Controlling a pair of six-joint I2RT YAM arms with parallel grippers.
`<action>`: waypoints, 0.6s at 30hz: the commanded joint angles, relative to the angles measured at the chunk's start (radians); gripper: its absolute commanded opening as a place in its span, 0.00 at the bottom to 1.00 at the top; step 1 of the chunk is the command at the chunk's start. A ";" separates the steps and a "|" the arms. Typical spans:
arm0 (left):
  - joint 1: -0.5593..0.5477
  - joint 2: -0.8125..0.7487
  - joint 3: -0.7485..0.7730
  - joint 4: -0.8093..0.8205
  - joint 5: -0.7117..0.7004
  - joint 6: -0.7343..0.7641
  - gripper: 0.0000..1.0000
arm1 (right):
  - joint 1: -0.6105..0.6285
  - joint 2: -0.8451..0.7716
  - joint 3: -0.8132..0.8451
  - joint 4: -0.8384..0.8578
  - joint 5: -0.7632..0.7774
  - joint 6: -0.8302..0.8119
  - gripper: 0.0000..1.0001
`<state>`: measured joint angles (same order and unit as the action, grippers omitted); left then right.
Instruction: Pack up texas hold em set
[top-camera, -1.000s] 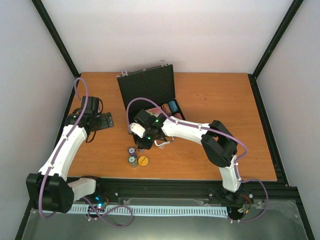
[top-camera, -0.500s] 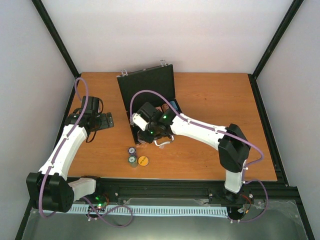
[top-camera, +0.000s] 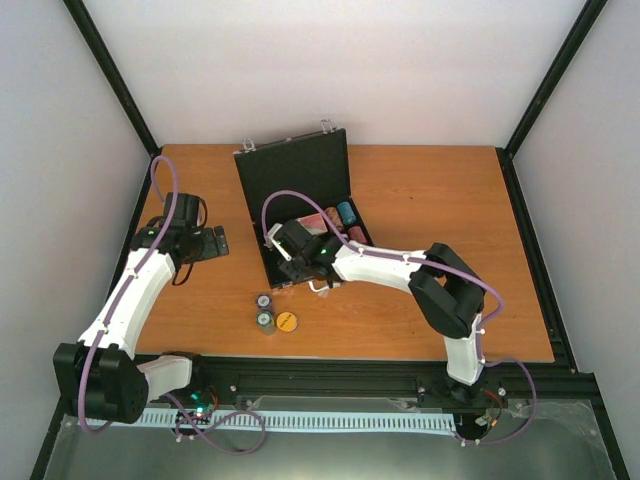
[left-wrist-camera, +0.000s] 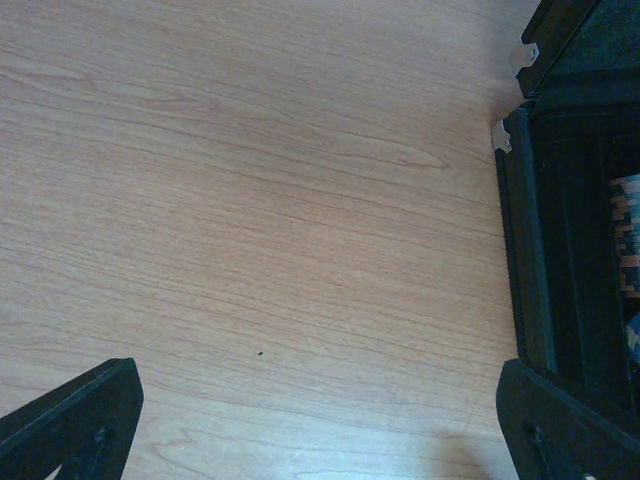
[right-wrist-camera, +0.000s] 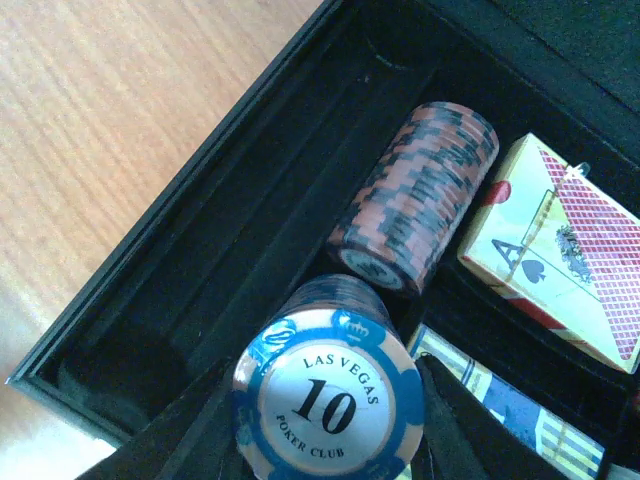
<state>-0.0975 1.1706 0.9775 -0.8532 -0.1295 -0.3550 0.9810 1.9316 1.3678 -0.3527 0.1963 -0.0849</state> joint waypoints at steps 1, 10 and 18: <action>-0.001 0.003 0.004 0.006 0.005 0.008 1.00 | -0.001 0.041 -0.007 0.137 0.097 0.033 0.05; -0.001 0.011 0.005 0.010 0.009 0.007 1.00 | 0.000 0.075 -0.112 0.175 0.105 0.108 0.05; -0.002 0.014 0.002 0.012 0.013 0.007 1.00 | 0.002 0.080 -0.237 0.204 0.091 0.176 0.03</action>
<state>-0.0975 1.1790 0.9756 -0.8532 -0.1257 -0.3550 0.9913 1.9465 1.2198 -0.0566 0.2855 0.0250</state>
